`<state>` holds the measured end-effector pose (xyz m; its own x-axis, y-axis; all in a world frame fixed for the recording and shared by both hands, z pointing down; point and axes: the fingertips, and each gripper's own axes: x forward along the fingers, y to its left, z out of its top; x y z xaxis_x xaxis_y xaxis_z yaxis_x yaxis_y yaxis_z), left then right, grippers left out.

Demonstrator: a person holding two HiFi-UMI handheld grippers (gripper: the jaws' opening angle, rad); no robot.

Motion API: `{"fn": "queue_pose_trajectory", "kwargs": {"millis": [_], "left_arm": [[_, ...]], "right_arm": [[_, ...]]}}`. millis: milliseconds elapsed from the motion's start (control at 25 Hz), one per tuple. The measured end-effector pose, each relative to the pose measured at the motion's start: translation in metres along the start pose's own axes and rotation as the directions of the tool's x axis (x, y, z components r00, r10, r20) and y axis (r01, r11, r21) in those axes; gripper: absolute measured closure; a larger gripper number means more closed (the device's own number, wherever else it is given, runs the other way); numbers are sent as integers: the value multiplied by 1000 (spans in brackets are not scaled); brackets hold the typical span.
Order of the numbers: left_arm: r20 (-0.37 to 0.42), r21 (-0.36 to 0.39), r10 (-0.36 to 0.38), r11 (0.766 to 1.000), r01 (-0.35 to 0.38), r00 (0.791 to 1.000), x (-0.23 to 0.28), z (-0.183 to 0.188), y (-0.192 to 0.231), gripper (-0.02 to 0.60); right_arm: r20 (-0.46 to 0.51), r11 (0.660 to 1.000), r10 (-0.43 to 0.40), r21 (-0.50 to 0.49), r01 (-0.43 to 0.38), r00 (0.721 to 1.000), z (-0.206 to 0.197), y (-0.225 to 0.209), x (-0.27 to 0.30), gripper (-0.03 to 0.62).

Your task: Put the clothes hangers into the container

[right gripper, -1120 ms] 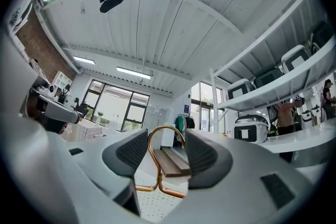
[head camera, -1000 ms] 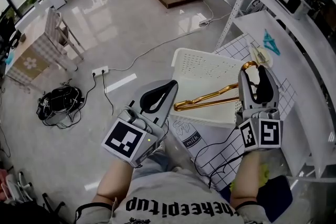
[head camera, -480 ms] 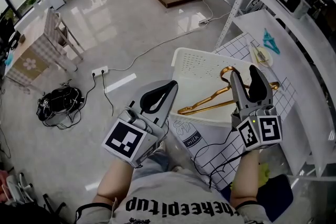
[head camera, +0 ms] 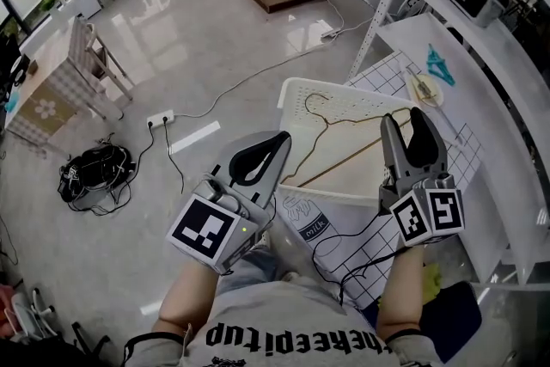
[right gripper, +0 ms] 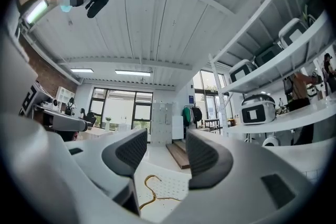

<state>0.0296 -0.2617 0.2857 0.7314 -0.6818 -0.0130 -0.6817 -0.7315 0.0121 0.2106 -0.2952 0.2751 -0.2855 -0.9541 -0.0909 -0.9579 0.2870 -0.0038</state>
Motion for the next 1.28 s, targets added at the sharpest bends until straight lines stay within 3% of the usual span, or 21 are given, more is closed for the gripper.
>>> {"fn": "queue_pose_trajectory", "kwargs": {"millis": [360, 480, 800, 1280], "left_arm": [[15, 9, -69, 998, 69, 997, 10, 2, -13, 568], [15, -3, -94, 996, 94, 995, 16, 2, -20, 568], [19, -11, -180, 983, 181, 983, 31, 2, -41, 568], [31, -18, -338, 941, 338, 941, 56, 8, -88, 568]], "right_arm": [[-11, 1000, -17, -13, 17, 1000, 4, 4, -17, 374], [-15, 999, -43, -19, 43, 999, 5, 1, -26, 458], [-20, 994, -107, -40, 106, 994, 8, -3, -50, 582], [-5, 981, -190, -24, 190, 982, 23, -9, -93, 599]]}}
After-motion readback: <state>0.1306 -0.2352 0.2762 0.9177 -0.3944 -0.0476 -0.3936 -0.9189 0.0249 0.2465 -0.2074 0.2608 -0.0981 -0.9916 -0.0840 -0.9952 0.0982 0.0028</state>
